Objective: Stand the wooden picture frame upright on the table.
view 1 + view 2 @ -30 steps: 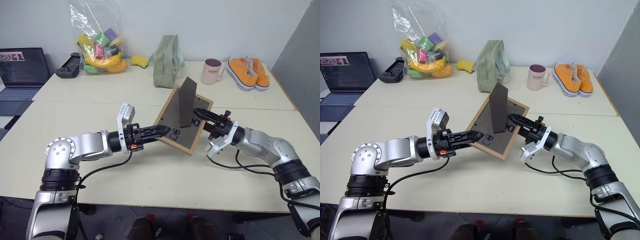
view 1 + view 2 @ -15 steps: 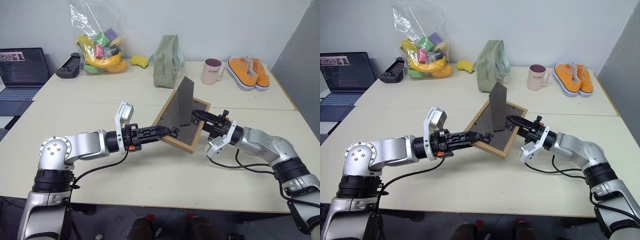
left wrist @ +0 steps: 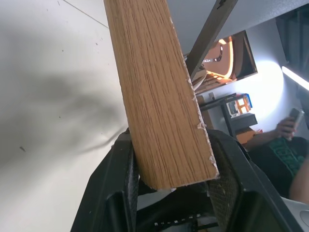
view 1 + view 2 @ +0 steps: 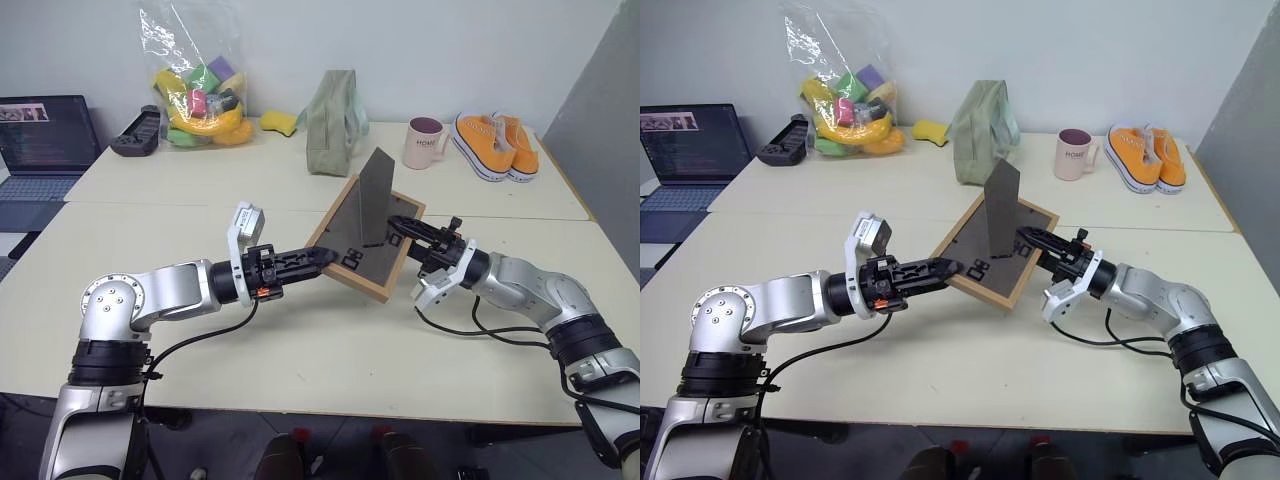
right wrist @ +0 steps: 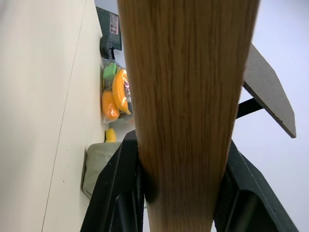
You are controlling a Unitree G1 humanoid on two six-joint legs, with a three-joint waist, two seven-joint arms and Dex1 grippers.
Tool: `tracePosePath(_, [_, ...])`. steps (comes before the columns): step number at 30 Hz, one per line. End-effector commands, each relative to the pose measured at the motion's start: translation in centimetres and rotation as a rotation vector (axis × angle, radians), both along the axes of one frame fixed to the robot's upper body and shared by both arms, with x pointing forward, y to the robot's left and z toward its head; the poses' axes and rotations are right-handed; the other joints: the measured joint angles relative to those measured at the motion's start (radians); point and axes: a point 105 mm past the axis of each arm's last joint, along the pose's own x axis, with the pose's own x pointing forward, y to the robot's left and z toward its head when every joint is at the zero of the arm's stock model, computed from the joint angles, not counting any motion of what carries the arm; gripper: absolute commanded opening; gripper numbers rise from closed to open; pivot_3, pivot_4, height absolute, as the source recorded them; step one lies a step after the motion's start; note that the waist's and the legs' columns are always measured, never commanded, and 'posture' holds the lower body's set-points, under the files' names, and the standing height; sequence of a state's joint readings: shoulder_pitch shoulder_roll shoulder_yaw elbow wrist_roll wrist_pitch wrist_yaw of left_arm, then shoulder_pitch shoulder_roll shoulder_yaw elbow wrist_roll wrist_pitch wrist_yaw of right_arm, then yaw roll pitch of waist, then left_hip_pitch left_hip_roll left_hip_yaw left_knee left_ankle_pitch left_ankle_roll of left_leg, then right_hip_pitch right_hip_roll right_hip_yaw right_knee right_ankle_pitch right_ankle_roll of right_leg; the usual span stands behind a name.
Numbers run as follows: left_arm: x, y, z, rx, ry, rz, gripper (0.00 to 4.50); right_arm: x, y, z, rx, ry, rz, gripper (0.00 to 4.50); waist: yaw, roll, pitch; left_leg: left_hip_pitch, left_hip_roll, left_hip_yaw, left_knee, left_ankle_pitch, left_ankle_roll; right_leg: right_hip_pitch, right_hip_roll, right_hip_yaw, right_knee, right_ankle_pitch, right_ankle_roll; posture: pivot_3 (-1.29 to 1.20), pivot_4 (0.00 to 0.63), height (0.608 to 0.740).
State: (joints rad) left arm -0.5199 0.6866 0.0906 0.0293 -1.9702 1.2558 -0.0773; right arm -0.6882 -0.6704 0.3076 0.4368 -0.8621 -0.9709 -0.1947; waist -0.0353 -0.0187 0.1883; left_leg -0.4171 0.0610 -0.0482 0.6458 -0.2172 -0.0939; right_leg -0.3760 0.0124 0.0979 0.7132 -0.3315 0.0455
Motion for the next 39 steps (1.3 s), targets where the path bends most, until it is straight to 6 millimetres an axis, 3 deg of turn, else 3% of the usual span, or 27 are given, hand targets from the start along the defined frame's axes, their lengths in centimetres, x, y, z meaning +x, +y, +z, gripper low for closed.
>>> tracePosePath(1, [-1.6,0.8,1.8,0.017,-0.123,-0.005,1.56,0.3,-0.2,1.3,0.023,-0.025,0.002,1.49,-0.001,0.0,0.0,0.0,0.0,0.0,0.0,0.0,0.0,0.0,0.0,0.0,0.0,0.0,0.0,0.0,0.15,0.74])
tracePosePath(9, [-0.9,1.1,0.9,0.028,-0.095,0.084,1.56,0.5,0.6,1.3,0.023,-0.023,0.031,1.49,0.004,0.0,0.0,0.0,0.0,0.0,0.0,-0.001,0.002,0.001,0.0,0.0,0.0,0.0,0.0,0.0,0.15,0.74])
tracePosePath(12, [-0.6,1.1,0.9,0.032,-0.091,0.104,2.34,0.5,0.6,1.3,0.024,-0.023,0.035,1.49,0.004,0.0,0.0,0.0,0.0,0.0,0.0,-0.002,0.003,0.001,0.0,0.0,0.0,0.0,0.0,0.0,0.15,0.74])
tracePosePath(23, [-0.8,0.8,2.0,0.016,-0.146,0.085,4.45,0.6,0.3,1.2,0.023,-0.02,0.024,1.49,0.003,0.0,0.0,0.0,0.0,0.0,0.0,-0.002,0.003,0.001,0.0,0.0,0.0,0.0,0.0,0.0,0.15,0.74])
tracePosePath(24, [-0.9,0.8,2.2,0.019,-0.164,0.087,4.45,0.6,0.3,1.2,0.024,-0.02,0.023,1.49,0.003,0.0,0.0,0.0,0.0,0.0,0.0,-0.002,0.003,0.001,0.0,0.0,0.0,0.0,0.0,0.0,0.15,0.74])
tracePosePath(28, [-0.1,1.6,4.5,0.112,-0.497,0.287,4.45,1.0,0.1,1.5,0.072,0.023,0.025,1.49,0.002,0.0,0.0,0.0,0.0,0.0,0.0,-0.001,0.002,0.001,0.0,0.0,0.0,0.0,0.0,0.0,0.15,0.74])
tracePosePath(31, [-0.9,2.6,5.7,0.134,-0.68,0.401,4.45,1.5,0.4,1.6,0.11,0.093,0.046,1.49,0.001,0.0,0.0,0.0,0.001,0.001,-0.001,0.0,0.0,0.001,0.0,0.0,-0.002,0.0,-0.001,0.0,0.15,0.74])
tracePosePath(36, [-1.7,4.4,5.2,0.28,-0.822,0.575,4.45,2.7,0.8,1.1,0.25,0.334,0.072,1.49,-0.013,0.0,0.0,0.001,0.001,0.001,-0.001,0.0,0.0,0.002,0.0,0.0,-0.002,-0.001,-0.001,0.0,0.15,0.74])
tracePosePath(39, [-3.0,5.2,4.4,0.37,-0.894,0.662,4.45,3.1,2.0,0.5,0.349,0.573,0.129,1.49,-0.02,-0.001,0.0,0.001,0.002,0.001,-0.001,-0.002,0.003,0.003,0.0,0.0,-0.003,-0.001,-0.001,0.0,0.15,0.74])
